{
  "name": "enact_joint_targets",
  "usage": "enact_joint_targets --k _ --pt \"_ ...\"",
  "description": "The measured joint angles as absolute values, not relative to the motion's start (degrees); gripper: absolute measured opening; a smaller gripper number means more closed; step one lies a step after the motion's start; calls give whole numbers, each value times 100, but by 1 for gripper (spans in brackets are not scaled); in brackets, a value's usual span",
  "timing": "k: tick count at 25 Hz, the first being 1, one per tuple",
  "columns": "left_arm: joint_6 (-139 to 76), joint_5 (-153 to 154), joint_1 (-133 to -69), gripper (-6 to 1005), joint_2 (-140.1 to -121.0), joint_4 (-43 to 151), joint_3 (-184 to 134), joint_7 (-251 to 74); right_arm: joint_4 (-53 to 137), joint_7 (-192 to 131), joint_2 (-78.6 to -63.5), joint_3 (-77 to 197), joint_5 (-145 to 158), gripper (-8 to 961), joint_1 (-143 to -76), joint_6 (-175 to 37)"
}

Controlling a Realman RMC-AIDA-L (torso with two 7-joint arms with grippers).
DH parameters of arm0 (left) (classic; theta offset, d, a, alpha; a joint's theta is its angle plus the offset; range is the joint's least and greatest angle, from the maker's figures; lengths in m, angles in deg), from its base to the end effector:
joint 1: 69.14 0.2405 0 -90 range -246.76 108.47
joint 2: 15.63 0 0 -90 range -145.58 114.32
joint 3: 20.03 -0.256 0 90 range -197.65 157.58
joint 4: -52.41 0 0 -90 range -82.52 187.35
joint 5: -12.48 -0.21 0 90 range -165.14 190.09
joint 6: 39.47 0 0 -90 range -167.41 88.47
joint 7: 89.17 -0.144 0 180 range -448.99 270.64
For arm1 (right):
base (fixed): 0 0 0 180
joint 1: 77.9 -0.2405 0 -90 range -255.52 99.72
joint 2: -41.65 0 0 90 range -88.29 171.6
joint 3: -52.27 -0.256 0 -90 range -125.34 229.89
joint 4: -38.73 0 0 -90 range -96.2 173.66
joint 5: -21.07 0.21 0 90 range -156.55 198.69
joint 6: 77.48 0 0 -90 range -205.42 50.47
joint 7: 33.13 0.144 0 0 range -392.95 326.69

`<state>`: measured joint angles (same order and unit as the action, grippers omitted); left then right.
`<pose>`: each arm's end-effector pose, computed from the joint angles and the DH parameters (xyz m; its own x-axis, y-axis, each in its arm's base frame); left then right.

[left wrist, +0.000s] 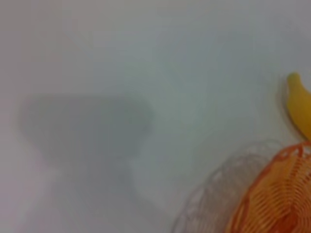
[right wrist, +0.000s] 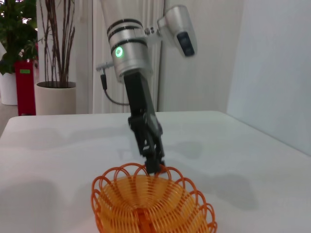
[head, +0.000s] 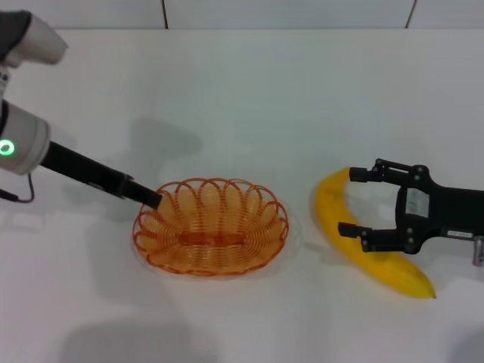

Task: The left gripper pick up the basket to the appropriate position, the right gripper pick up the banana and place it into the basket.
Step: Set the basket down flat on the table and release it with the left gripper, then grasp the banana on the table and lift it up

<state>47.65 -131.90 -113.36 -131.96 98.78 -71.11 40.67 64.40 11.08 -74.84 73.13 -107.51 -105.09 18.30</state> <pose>-0.2314 0.3817 0.0076 0.6223 0.7825 -0.0213 0.7617 -0.6116 -0.2142 0.3121 0.2797 -0.0018 0.8839 -0.0327 -0.4666 -0.1938 -0.9335 -0.3017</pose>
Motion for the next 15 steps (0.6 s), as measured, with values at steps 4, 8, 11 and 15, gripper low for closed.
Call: enact_joint_targets --k 4,8,11,15 --pt "4981 -12993 -11089 383 -13204 10447 -7244 4041 6473 1108 -7479 7142 -10751 862 -10418 1852" --pt "5859 -11963 -10294 508 -13161 11720 -7272 3612 6481 1108 -7471 6970 -10751 862 -10383 1860" --pt "6240 -11460 -9789 597 -13070 12270 -7211 3242 6481 1108 -7471 6859 -10751 862 -10344 1860" --pt "6296 -11073 -9231 734 -12962 12435 -6993 2288 6489 1108 -7471 6765 -10751 862 -10268 1860"
